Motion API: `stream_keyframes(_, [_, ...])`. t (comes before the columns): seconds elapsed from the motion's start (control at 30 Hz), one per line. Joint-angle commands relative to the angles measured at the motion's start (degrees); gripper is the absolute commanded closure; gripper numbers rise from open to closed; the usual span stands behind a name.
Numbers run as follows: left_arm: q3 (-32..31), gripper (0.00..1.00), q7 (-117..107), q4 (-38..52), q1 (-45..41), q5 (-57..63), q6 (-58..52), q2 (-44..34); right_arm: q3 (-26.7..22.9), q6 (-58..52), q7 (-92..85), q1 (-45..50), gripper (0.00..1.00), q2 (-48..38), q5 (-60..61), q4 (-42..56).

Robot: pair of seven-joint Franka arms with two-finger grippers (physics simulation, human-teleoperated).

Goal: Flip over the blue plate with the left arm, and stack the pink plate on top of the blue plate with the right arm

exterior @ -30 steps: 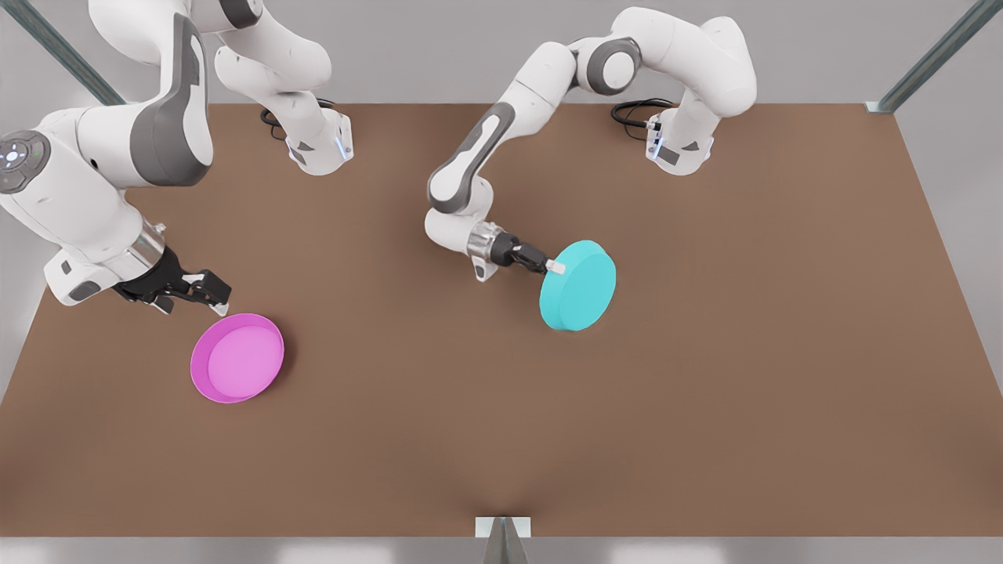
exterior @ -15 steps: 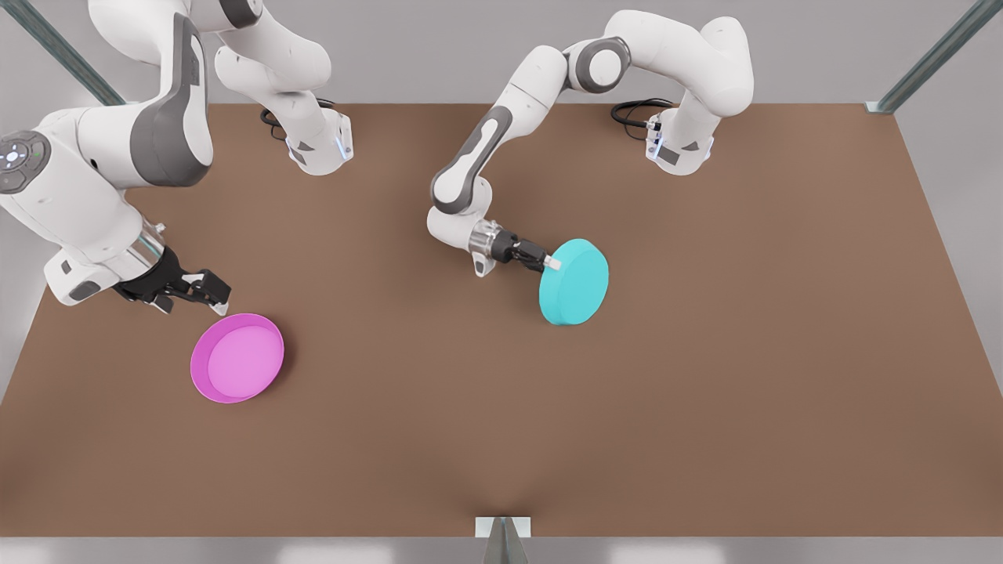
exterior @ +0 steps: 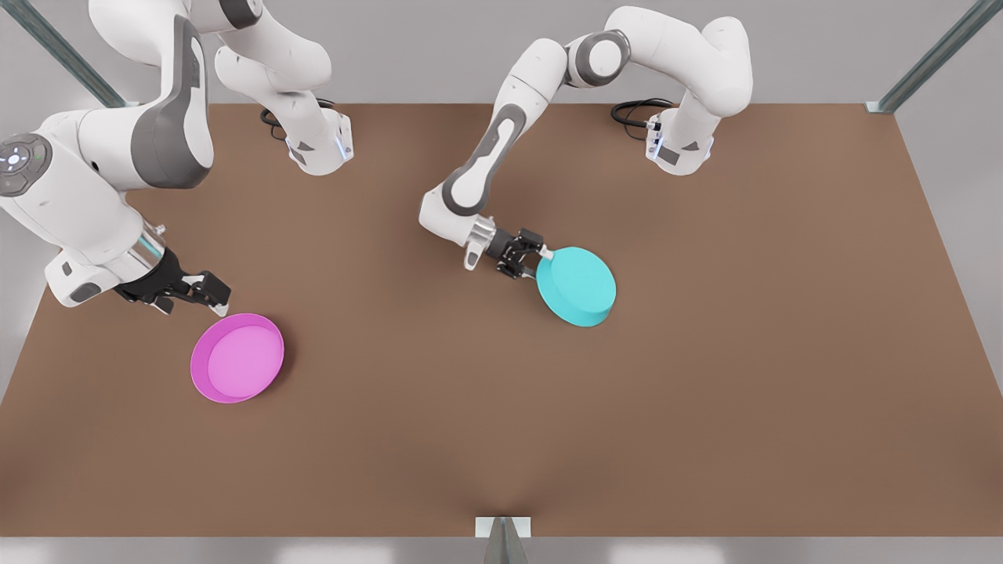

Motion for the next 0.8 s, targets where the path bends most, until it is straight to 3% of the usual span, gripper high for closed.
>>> stream_keyframes(0.0, [0.09, 0.0, -0.02, 0.0, -0.09, -4.23, -0.08, -0.01, 0.0, 0.0, 0.0, 0.0, 0.0, 0.0, 0.0, 0.0])
stream_keyframes(0.13, [7.56, 0.0, -4.59, 0.44, -2.37, -18.21, 1.33, -0.1, 0.0, 0.0, 0.0, -0.08, 0.0, -0.01, 0.0, -0.09])
stream_keyframes(0.3, [9.49, 0.0, -7.76, 0.7, -4.22, -24.18, 0.8, -0.8, 0.0, 0.18, 0.0, -0.08, 0.0, 0.08, 0.0, -0.17])
stream_keyframes(0.4, [10.37, 0.0, 3.21, 0.79, -2.29, -25.86, -4.38, -9.22, 0.0, 0.09, 0.09, -0.08, 0.0, 0.17, 0.0, -0.09])
stream_keyframes(0.53, [10.02, 0.0, 29.05, 0.7, 8.95, -25.77, -10.71, -26.27, 0.0, 0.26, 0.0, -0.08, 0.0, 0.26, 0.09, -0.09])
stream_keyframes(0.6, [9.76, 0.0, 42.15, 0.35, 18.87, -25.51, -11.42, -32.69, 0.0, 0.26, 0.0, -0.08, 0.0, 0.26, 0.0, -0.09])
stream_keyframes(0.63, [7.84, 0.0, 43.83, -0.09, 24.4, -25.16, -11.07, -38.65, 0.0, 0.09, 0.0, 0.0, 0.0, 0.26, 0.0, -0.09])
stream_keyframes(0.67, [-3.91, 0.0, 46.38, -0.17, 36.87, -17.98, -10.63, -47.35, 0.0, 0.18, 0.09, 0.09, 0.0, 0.26, 0.0, -0.09])
stream_keyframes(0.7, [-24.62, 0.0, 46.47, -0.35, 55.83, -9.36, -8.88, -54.22, 0.09, 0.18, 0.26, 0.27, 0.0, 0.26, 0.0, 0.0])
stream_keyframes(0.73, [-38.82, 0.0, 46.47, -3.24, 70.38, -6.52, -5.19, -59.15, 0.18, 0.18, 0.35, 0.44, 0.0, 0.26, 0.0, 0.0])
stream_keyframes(0.77, [-42.36, 0.0, 47.09, -6.06, 76.28, -6.61, -2.19, -62.84, 0.18, 0.35, 0.7, 0.71, 0.0, 0.35, -0.09, 0.0])
